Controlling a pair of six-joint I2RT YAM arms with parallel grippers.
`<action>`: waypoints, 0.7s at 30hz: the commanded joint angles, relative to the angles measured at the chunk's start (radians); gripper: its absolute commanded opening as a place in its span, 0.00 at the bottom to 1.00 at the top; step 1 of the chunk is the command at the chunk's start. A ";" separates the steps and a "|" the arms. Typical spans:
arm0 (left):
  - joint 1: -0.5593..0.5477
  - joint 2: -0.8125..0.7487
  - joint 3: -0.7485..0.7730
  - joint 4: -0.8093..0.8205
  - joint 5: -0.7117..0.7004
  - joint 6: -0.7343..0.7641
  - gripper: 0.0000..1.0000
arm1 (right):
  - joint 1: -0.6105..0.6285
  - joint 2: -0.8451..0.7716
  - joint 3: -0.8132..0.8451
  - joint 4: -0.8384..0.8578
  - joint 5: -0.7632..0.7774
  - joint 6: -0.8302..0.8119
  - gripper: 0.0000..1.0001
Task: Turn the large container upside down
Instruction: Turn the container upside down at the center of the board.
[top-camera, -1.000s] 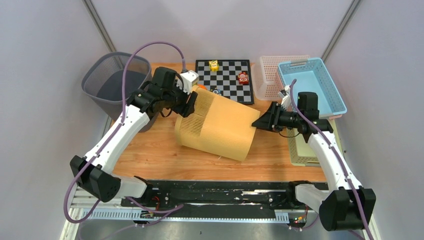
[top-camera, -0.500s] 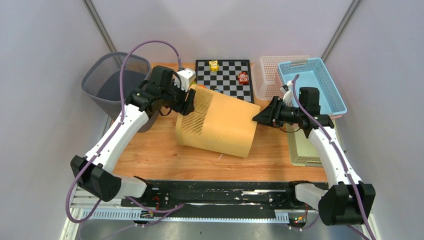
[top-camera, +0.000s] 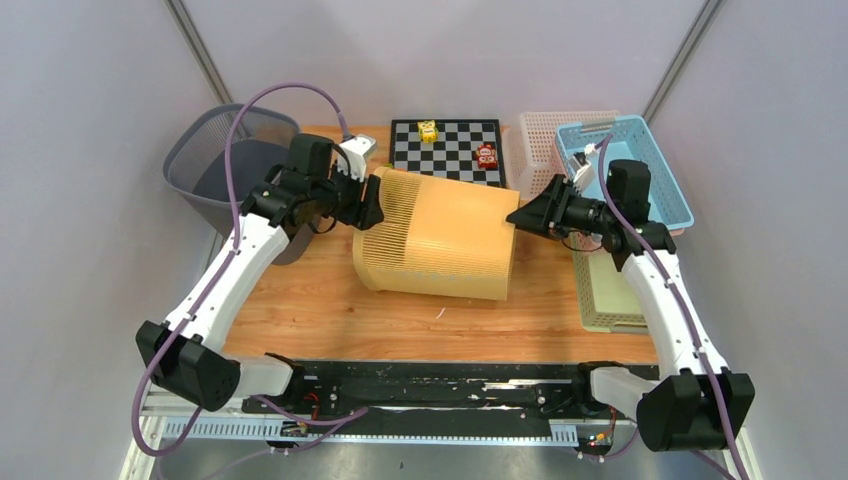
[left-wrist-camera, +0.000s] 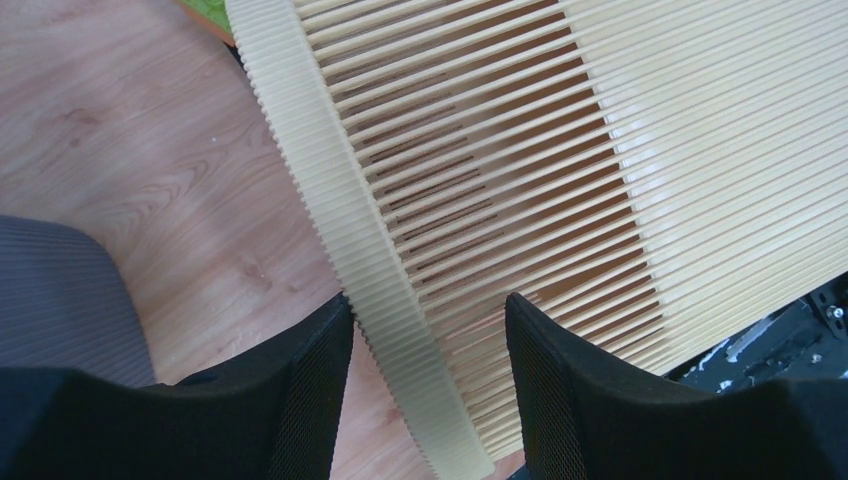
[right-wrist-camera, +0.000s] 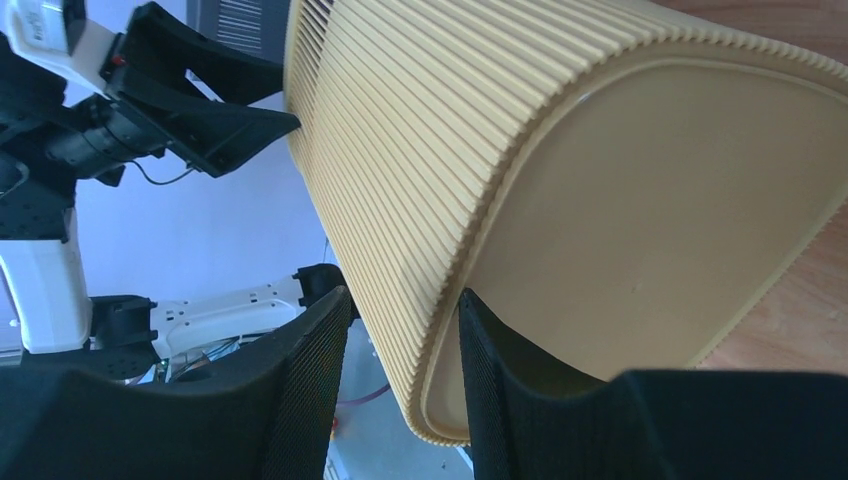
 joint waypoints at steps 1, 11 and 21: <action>-0.026 -0.015 -0.039 0.013 0.239 -0.043 0.57 | 0.029 -0.030 0.084 0.112 -0.128 0.079 0.46; -0.006 -0.042 -0.097 0.057 0.316 -0.073 0.57 | 0.054 -0.045 0.110 0.113 -0.126 0.068 0.47; 0.010 -0.051 -0.138 0.086 0.387 -0.114 0.56 | 0.066 -0.044 0.171 0.120 -0.125 0.096 0.49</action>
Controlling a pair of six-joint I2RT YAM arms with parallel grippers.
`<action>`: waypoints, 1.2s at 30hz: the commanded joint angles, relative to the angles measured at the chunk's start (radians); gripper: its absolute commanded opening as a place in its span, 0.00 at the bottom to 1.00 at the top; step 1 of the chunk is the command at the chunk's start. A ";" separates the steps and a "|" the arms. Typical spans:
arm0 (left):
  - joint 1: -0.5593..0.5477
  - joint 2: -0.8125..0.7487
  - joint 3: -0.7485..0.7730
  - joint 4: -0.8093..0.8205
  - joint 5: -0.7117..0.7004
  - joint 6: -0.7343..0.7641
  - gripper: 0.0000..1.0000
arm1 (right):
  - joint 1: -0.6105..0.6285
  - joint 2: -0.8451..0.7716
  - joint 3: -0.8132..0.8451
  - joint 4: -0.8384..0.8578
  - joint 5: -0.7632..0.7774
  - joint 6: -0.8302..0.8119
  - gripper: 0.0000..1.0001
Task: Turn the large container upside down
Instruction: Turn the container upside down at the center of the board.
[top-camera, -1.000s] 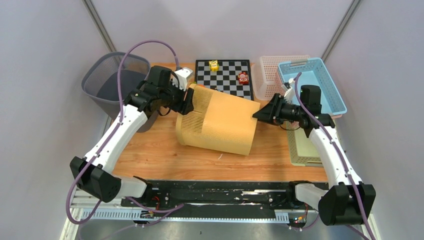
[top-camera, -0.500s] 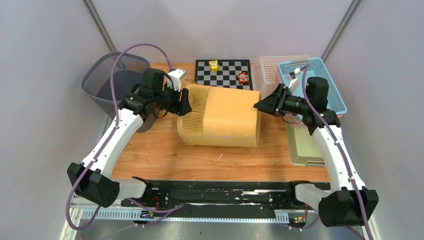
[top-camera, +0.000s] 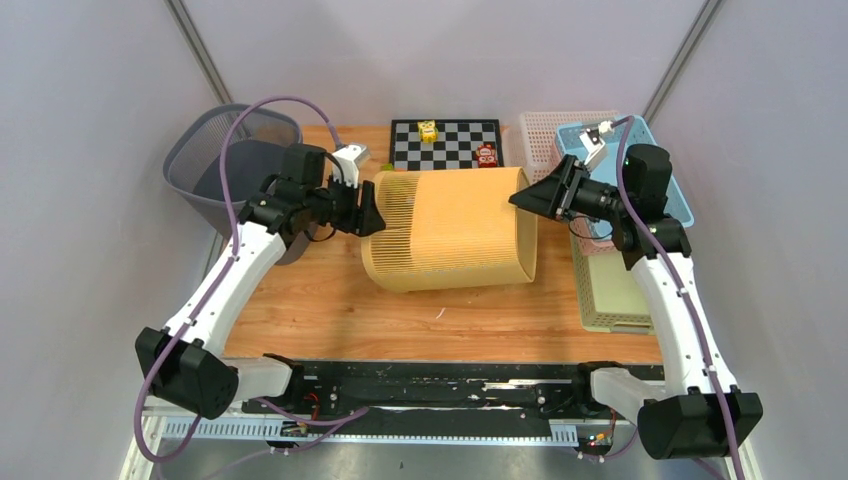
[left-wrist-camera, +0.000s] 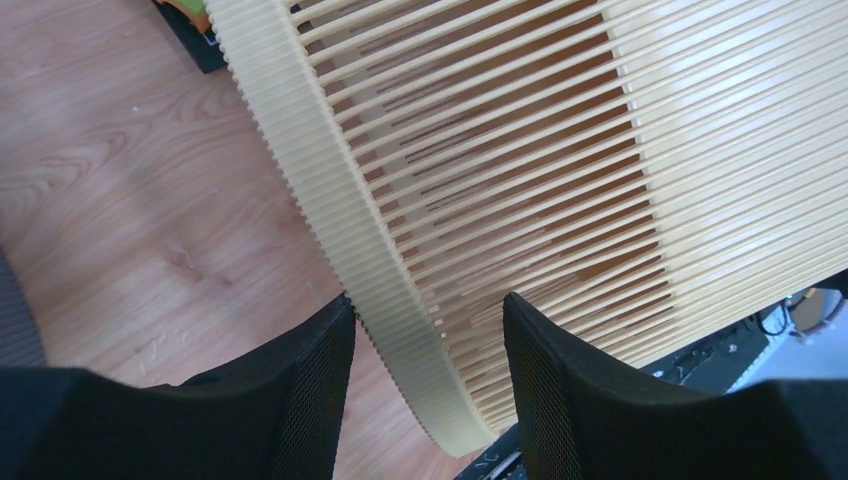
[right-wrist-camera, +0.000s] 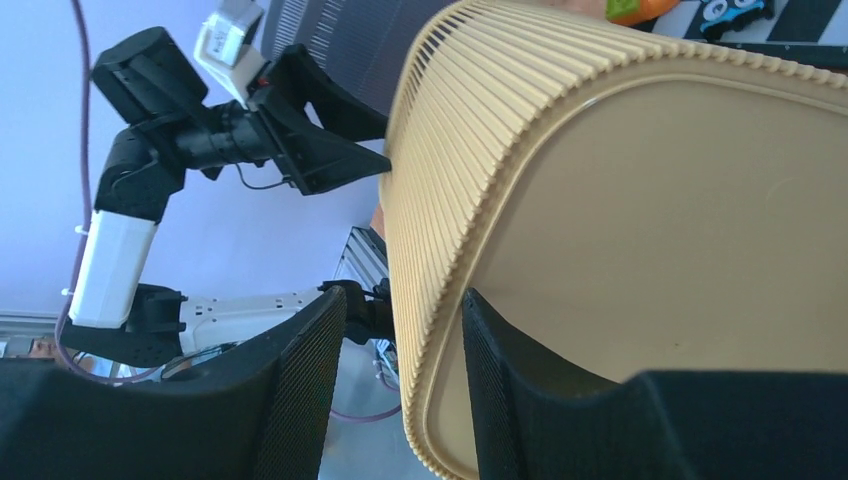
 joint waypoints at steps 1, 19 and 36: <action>-0.039 -0.006 -0.032 0.022 0.275 -0.023 0.56 | 0.060 -0.010 0.051 0.081 -0.102 0.067 0.50; -0.036 -0.054 -0.143 0.001 0.324 0.013 0.55 | 0.089 0.011 0.119 0.094 -0.093 0.088 0.50; -0.034 -0.064 -0.184 -0.064 0.211 0.107 0.55 | 0.169 0.074 0.166 0.100 -0.078 0.014 0.60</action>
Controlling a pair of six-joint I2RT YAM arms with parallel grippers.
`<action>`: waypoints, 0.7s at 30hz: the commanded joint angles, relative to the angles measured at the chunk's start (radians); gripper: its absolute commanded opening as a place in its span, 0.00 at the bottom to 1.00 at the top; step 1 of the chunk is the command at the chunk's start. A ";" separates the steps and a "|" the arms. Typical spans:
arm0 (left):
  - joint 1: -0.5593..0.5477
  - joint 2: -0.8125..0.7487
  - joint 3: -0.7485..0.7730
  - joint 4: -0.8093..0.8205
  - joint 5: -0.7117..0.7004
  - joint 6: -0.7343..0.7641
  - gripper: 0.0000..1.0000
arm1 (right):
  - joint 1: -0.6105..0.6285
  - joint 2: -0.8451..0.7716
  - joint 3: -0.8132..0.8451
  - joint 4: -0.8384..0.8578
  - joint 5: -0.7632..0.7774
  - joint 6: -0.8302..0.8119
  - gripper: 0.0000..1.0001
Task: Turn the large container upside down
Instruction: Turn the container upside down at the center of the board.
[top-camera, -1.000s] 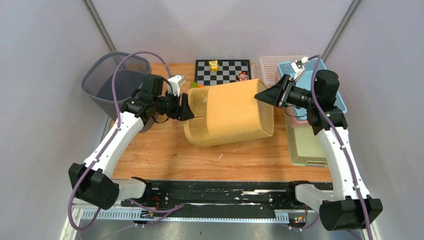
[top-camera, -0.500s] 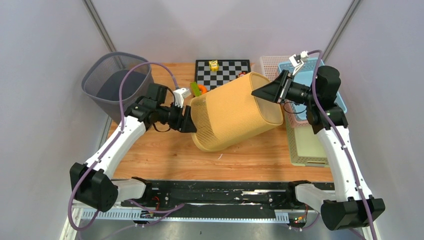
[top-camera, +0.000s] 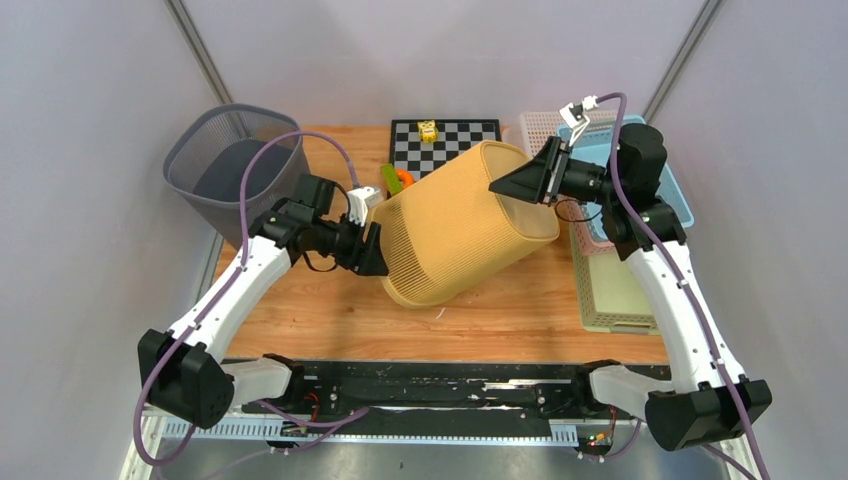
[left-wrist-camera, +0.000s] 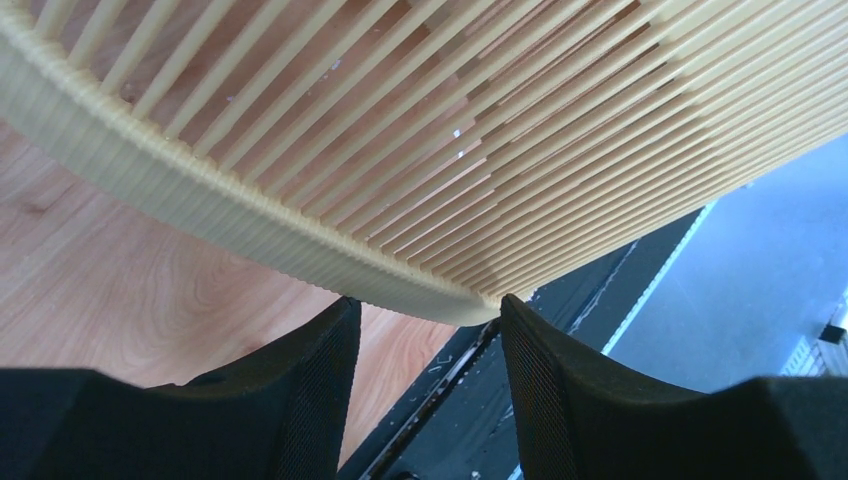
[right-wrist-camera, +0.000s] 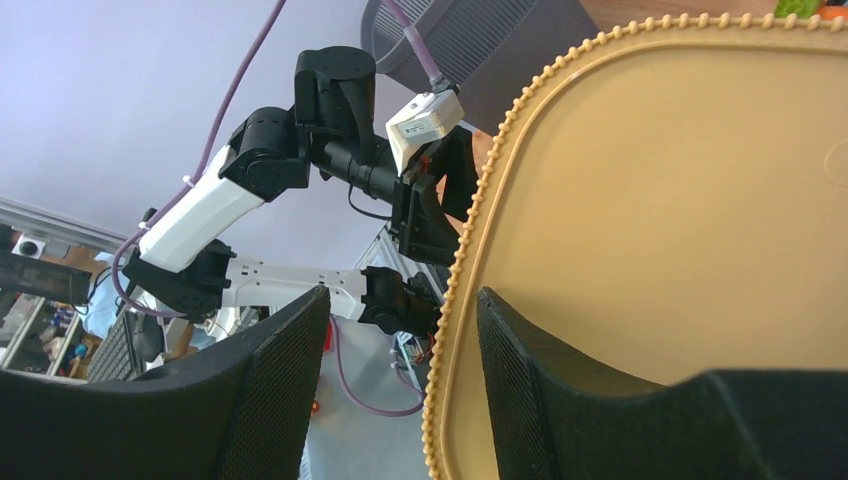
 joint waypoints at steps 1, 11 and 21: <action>-0.017 -0.016 -0.003 0.043 -0.006 0.034 0.55 | 0.045 0.030 0.022 -0.025 -0.034 -0.041 0.60; -0.016 0.003 -0.013 0.028 -0.035 0.064 0.55 | 0.106 0.108 0.065 -0.041 -0.054 -0.127 0.67; -0.011 0.004 -0.019 0.007 -0.060 0.098 0.56 | 0.154 0.130 0.084 -0.073 -0.064 -0.202 0.71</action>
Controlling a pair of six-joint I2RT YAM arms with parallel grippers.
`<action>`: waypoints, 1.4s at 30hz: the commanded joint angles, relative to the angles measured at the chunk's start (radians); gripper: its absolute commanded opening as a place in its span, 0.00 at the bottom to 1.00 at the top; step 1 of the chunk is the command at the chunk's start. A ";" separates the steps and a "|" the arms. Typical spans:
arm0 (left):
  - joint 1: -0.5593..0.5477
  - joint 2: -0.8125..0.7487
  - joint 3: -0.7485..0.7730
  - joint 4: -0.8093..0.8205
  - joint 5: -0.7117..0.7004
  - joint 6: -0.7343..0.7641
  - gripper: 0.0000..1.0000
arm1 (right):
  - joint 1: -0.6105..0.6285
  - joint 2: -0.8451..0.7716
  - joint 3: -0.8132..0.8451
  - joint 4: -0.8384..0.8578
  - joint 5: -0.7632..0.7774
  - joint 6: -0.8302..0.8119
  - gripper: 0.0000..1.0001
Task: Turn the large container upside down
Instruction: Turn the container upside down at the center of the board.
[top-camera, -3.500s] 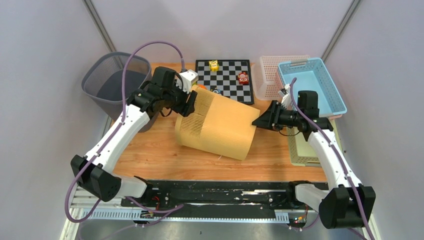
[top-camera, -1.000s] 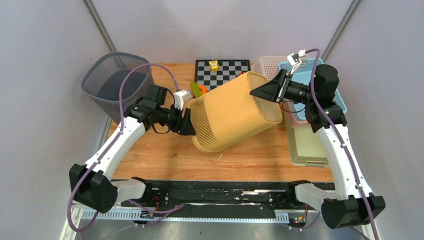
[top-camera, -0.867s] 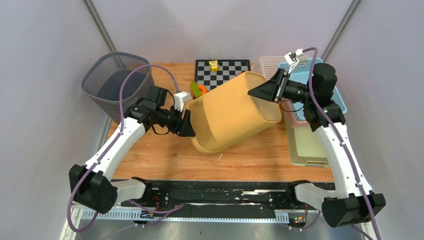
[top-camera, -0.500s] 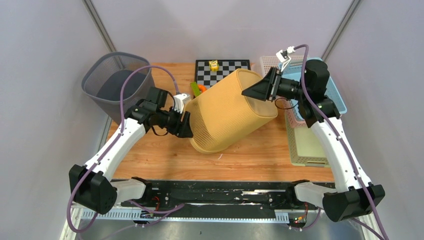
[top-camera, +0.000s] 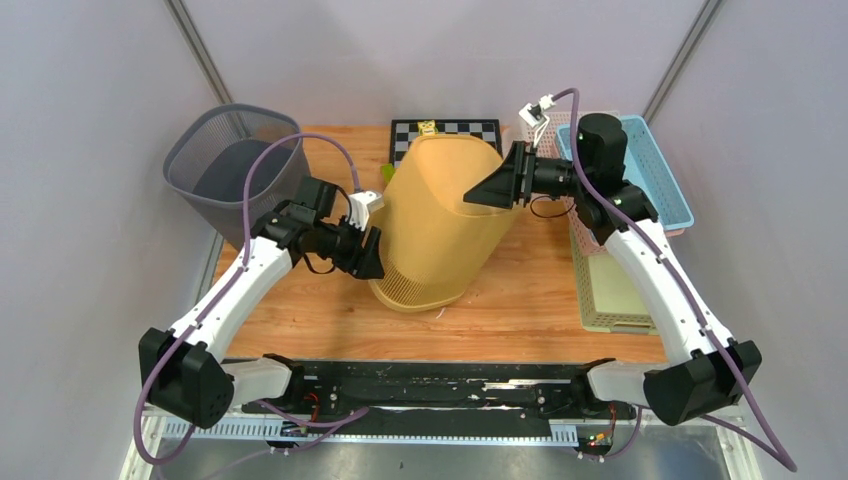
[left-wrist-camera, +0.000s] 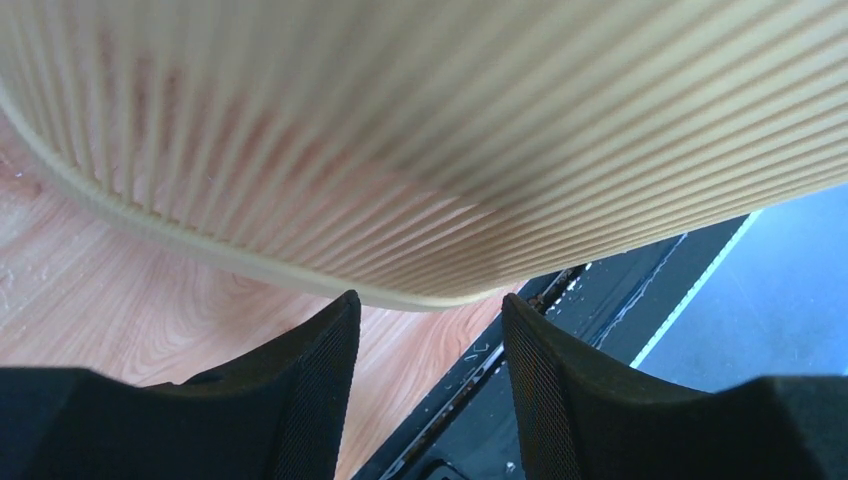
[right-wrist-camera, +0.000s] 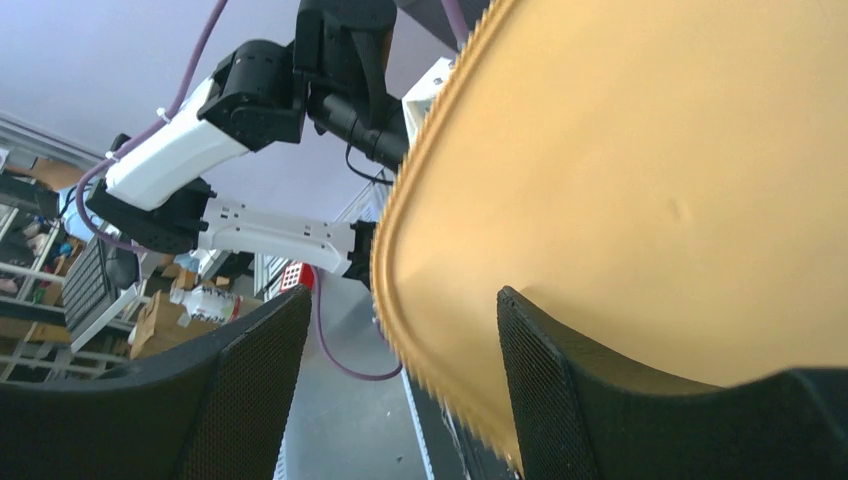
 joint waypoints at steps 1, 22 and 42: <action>-0.006 0.004 -0.003 0.028 0.024 0.030 0.57 | 0.037 0.009 0.015 -0.060 -0.041 -0.059 0.72; -0.004 -0.104 0.147 -0.054 0.010 0.094 0.60 | 0.049 -0.023 0.086 -0.244 -0.054 -0.271 0.76; 0.019 -0.068 0.573 -0.095 -0.607 0.207 1.00 | 0.043 -0.188 0.020 -0.370 0.460 -0.677 0.94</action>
